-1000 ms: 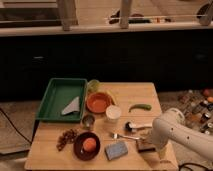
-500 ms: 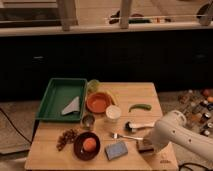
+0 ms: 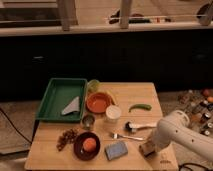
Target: Wipe red bowl with eraser
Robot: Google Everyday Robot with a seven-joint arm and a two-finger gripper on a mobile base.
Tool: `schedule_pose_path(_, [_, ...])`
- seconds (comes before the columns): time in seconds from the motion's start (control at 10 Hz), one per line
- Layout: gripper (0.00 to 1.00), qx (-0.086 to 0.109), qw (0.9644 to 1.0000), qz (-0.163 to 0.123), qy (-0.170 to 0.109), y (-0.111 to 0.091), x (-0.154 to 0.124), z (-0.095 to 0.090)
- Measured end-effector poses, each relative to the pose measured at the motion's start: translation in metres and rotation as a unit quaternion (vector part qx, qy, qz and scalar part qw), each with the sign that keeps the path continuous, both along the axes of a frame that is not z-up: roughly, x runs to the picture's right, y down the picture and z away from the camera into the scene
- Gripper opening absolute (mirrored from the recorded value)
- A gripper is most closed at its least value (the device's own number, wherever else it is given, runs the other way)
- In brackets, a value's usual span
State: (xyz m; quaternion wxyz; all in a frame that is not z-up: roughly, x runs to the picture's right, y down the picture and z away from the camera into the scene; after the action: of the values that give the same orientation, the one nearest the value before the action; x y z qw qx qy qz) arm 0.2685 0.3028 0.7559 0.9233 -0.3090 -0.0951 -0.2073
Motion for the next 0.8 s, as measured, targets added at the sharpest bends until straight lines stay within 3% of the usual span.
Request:
schedule_pose_path(0.4, [0.00,0.003,0.9988,-0.021,-0.044,-0.017,-0.012,-0.016])
schedule_pose_path(0.7, [0.00,0.010,0.9943,-0.057,-0.089,-0.034,-0.032,-0.027])
schedule_pose_path(0.8, [0.00,0.014,0.9912,-0.075,-0.108,-0.045,-0.043,-0.034])
